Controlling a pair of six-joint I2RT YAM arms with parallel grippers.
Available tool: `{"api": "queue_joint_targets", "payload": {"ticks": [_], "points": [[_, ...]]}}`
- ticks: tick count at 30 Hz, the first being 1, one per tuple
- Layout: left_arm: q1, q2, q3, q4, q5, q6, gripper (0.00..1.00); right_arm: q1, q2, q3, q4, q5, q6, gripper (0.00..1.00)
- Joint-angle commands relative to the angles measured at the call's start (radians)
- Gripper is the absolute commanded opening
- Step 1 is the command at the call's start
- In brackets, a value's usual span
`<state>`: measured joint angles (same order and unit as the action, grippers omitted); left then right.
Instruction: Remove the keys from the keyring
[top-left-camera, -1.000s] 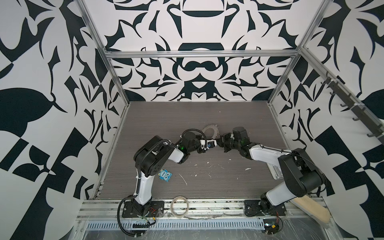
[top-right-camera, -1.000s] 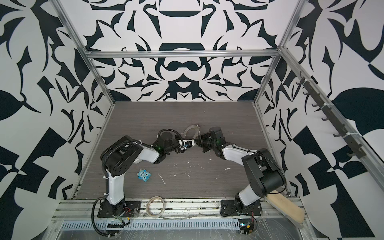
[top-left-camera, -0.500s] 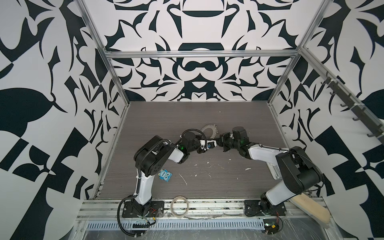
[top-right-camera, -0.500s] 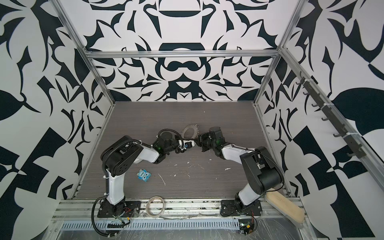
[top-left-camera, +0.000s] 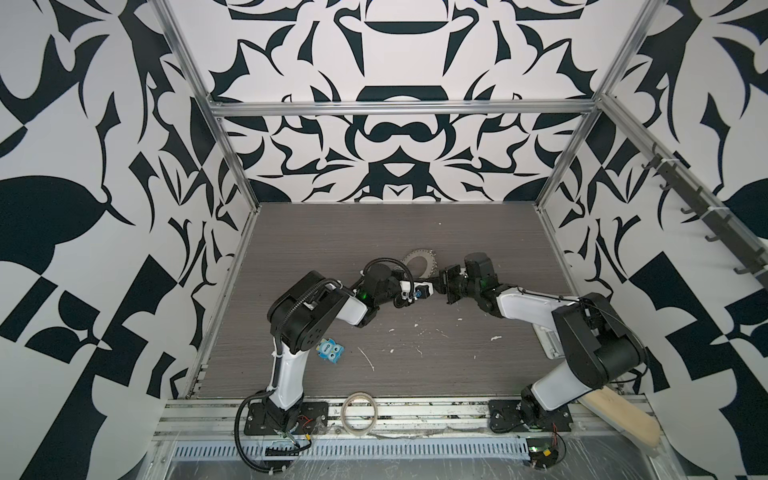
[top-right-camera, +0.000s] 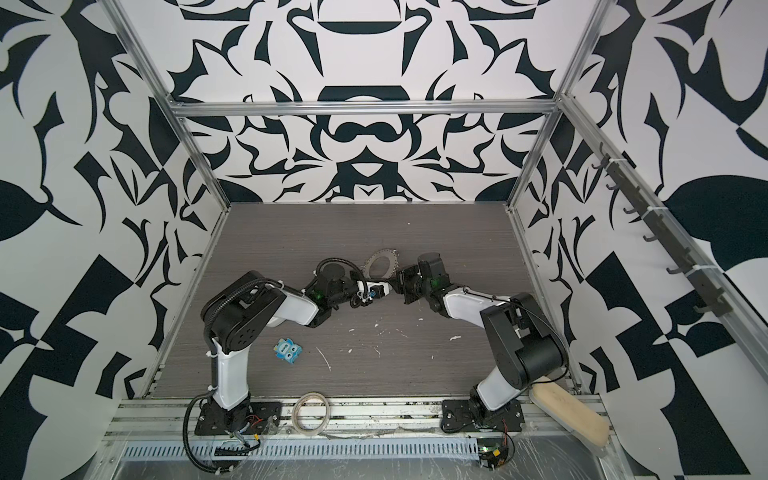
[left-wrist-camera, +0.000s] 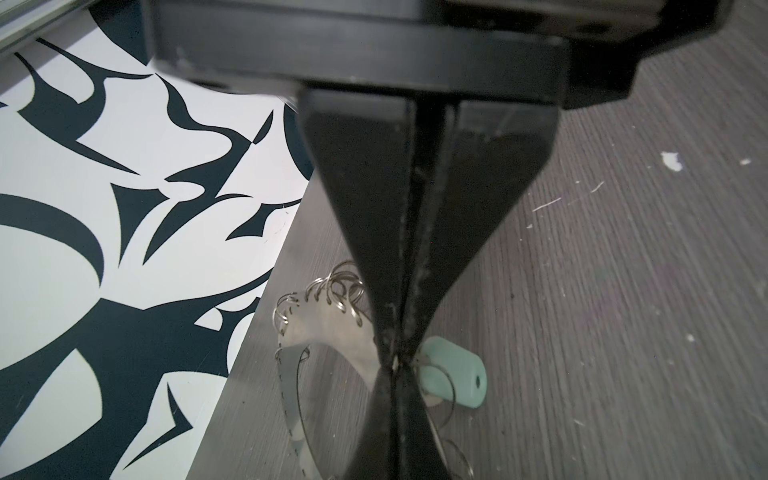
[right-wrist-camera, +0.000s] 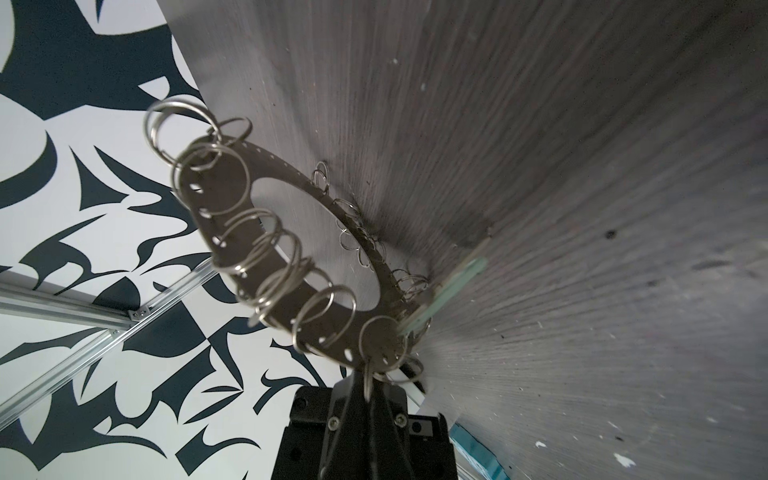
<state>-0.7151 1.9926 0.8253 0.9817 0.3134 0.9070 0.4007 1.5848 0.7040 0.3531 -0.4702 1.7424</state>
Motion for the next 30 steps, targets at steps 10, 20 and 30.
{"api": "queue_joint_targets", "payload": {"ticks": [10, 20, 30], "points": [[-0.007, -0.059, -0.006, -0.014, 0.000, -0.001, 0.00, -0.002, -0.070, 0.009, -0.024, -0.040, -0.020, 0.28], [0.005, -0.150, 0.067, -0.324, 0.022, -0.052, 0.00, -0.091, -0.268, -0.056, -0.166, -0.019, -0.143, 0.40], [0.012, -0.237, 0.158, -0.625, 0.056, -0.107, 0.00, -0.143, -0.352, -0.119, -0.166, 0.027, -0.923, 0.40]]}}
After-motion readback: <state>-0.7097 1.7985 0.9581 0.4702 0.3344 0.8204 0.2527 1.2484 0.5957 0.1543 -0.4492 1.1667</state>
